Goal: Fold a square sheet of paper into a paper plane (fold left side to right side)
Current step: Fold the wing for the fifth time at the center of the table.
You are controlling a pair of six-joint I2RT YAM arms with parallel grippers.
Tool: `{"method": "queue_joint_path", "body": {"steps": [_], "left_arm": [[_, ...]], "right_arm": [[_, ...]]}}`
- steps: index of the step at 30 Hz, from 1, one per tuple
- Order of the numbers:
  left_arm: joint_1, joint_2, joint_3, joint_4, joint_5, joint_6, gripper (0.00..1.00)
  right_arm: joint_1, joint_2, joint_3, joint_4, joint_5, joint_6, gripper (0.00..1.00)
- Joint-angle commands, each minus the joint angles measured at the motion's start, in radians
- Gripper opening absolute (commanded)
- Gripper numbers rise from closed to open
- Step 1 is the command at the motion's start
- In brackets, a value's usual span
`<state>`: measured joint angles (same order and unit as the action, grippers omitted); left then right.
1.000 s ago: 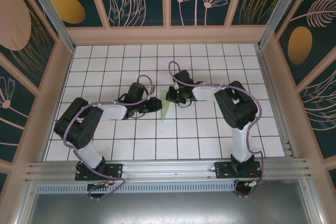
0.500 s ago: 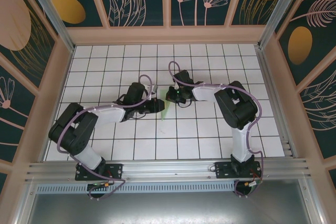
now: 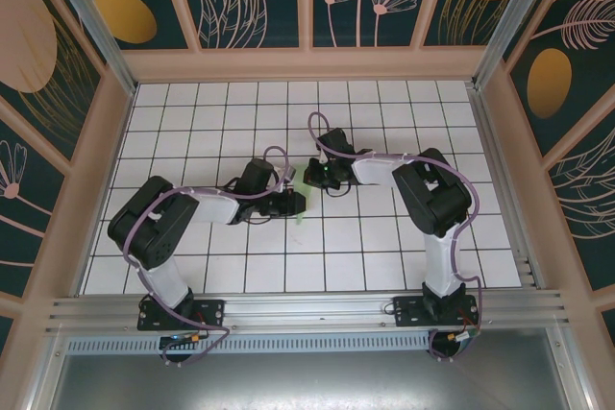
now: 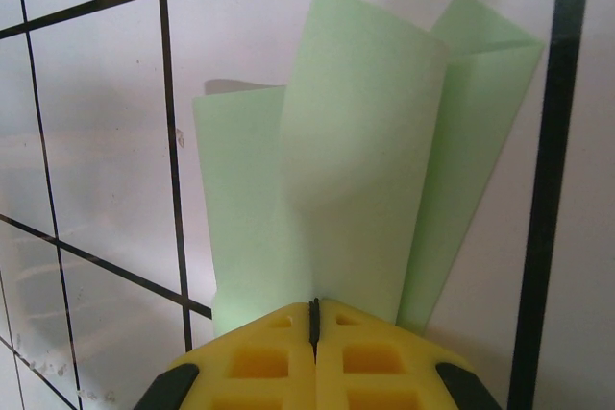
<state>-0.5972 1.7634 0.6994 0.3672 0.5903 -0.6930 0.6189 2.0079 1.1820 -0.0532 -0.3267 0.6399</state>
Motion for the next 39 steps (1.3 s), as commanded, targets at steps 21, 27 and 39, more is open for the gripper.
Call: {"method": "queue_joint_path", "body": {"steps": [21,27,39], "left_arm": [[-0.042,0.066,-0.025,-0.067,-0.098,0.034,0.19],[-0.053,0.105,-0.035,-0.085,-0.152,0.035,0.17],[-0.059,0.113,-0.037,-0.111,-0.181,0.045,0.15]], "right_arm": [[-0.007,-0.022,-0.002,-0.038,0.027,-0.051,0.00],[-0.008,-0.110,-0.043,0.018,0.027,-0.054,0.00],[0.008,-0.190,-0.179,0.192,-0.076,-0.017,0.00]]}}
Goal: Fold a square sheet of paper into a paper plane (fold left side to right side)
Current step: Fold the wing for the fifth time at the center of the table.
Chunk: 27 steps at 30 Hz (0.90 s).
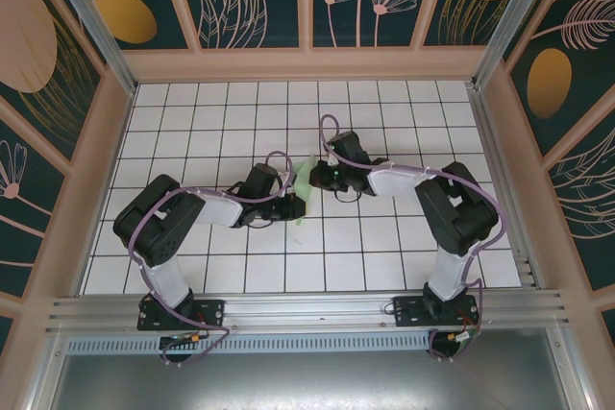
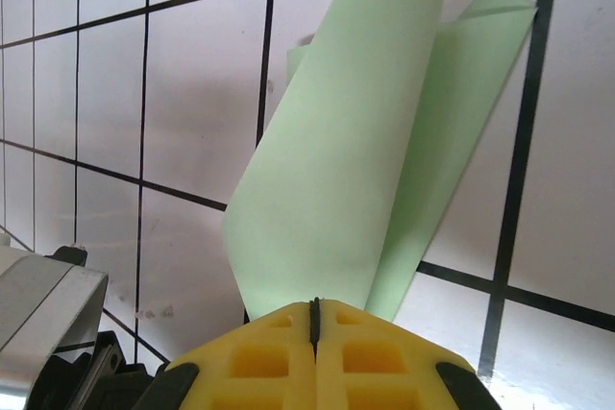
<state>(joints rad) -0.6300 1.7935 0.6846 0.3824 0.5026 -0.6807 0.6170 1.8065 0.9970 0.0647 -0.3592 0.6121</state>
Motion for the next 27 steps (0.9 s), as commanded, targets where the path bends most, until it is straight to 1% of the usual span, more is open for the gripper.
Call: {"method": "queue_joint_path", "body": {"steps": [1,6,9,19,27], "left_arm": [[-0.027,0.083,-0.021,-0.127,-0.094,0.032,0.15],[-0.027,0.077,-0.022,-0.130,-0.097,0.031,0.15],[-0.027,0.073,-0.023,-0.134,-0.100,0.031,0.14],[-0.028,0.076,-0.027,-0.147,-0.103,0.033,0.14],[-0.028,0.079,-0.039,-0.145,-0.101,0.031,0.13]], "right_arm": [[0.014,0.026,0.023,0.070,-0.047,0.007,0.00],[0.029,0.093,0.087,0.030,-0.031,-0.010,0.00],[0.033,0.120,0.092,0.019,-0.020,-0.015,0.00],[0.033,0.157,0.105,-0.052,0.084,-0.065,0.00],[0.014,0.176,0.102,-0.057,0.105,-0.082,0.00]]}}
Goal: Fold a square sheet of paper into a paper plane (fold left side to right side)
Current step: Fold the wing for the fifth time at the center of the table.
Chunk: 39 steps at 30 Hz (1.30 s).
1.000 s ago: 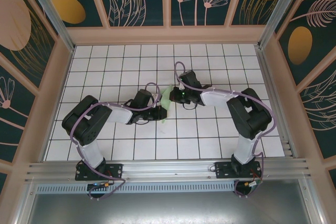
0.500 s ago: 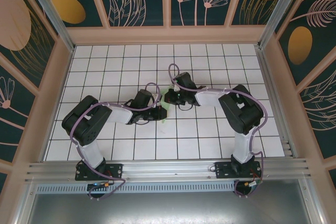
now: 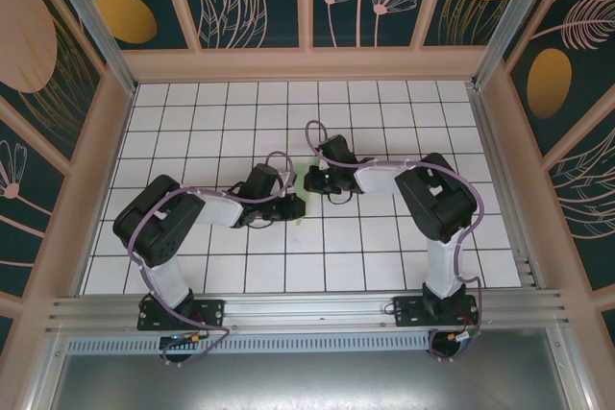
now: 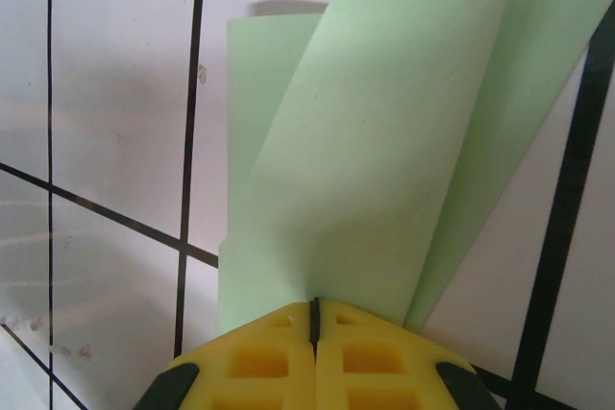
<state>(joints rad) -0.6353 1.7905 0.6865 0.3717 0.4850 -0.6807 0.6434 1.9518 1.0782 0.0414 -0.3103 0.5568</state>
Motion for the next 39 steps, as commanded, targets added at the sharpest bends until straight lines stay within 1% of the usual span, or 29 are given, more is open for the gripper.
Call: {"method": "queue_joint_path", "body": {"steps": [1,14,18,20,35,39], "left_arm": [[-0.022,0.084,-0.042,-0.133,-0.084,0.030,0.13],[-0.021,0.104,-0.054,-0.116,-0.081,0.029,0.13],[-0.023,0.105,-0.059,-0.111,-0.079,0.027,0.12],[-0.023,0.102,-0.063,-0.110,-0.079,0.027,0.12],[-0.022,0.090,-0.070,-0.111,-0.082,0.025,0.12],[-0.022,0.083,-0.068,-0.112,-0.083,0.024,0.12]], "right_arm": [[-0.016,0.032,0.022,-0.031,0.057,-0.029,0.00],[-0.084,0.045,0.065,-0.041,0.053,-0.055,0.00],[-0.091,0.069,0.091,-0.052,0.047,-0.062,0.00],[-0.125,0.079,0.102,-0.055,0.045,-0.067,0.00],[-0.209,0.160,0.217,-0.092,0.038,-0.093,0.00],[-0.223,0.128,0.211,-0.085,0.033,-0.096,0.00]]}}
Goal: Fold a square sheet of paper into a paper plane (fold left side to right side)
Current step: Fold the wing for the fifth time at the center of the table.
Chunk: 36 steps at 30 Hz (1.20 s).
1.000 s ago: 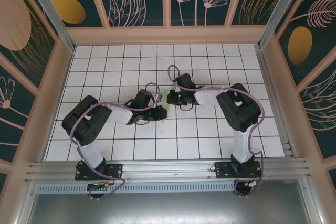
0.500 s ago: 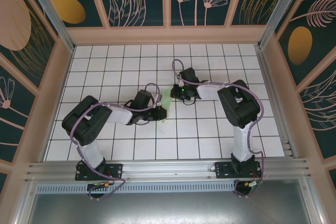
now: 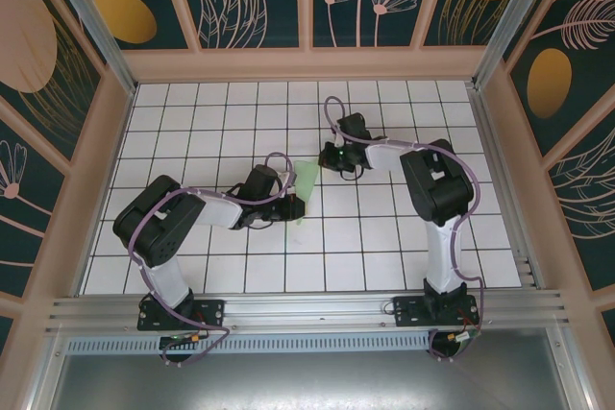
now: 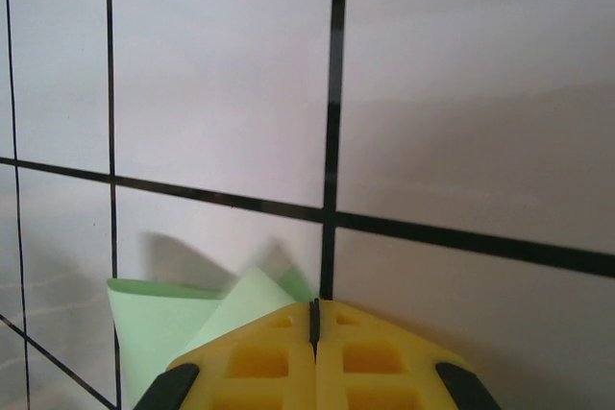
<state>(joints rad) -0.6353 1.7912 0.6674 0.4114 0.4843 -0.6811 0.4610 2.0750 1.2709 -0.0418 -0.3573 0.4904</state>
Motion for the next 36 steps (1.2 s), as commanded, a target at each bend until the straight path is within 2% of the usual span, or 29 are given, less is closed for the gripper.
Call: {"method": "queue_joint_path", "body": {"steps": [1,7,13,17,22,27,35,36], "left_arm": [[-0.022,0.080,-0.049,-0.152,-0.081,0.024,0.12],[-0.021,0.077,-0.040,-0.151,-0.081,0.022,0.12],[-0.022,0.077,-0.034,-0.154,-0.081,0.023,0.12],[-0.023,0.081,-0.031,-0.159,-0.082,0.025,0.12],[-0.023,0.079,-0.031,-0.163,-0.084,0.025,0.12],[-0.021,0.071,-0.037,-0.162,-0.084,0.024,0.12],[-0.022,0.074,-0.043,-0.162,-0.084,0.025,0.12],[-0.022,0.073,-0.043,-0.162,-0.084,0.026,0.12]], "right_arm": [[-0.040,-0.012,0.010,0.001,0.079,-0.033,0.00],[-0.026,-0.169,-0.091,0.047,0.044,-0.019,0.00],[0.062,-0.245,-0.197,0.129,-0.030,0.032,0.00],[0.119,-0.200,-0.186,0.178,-0.073,0.067,0.00],[0.143,-0.097,-0.102,0.135,-0.057,0.051,0.00],[0.134,-0.049,-0.073,0.090,0.010,0.012,0.00],[0.093,-0.025,-0.075,0.091,0.034,-0.017,0.00],[0.061,-0.019,-0.070,0.089,0.035,-0.020,0.00]]}}
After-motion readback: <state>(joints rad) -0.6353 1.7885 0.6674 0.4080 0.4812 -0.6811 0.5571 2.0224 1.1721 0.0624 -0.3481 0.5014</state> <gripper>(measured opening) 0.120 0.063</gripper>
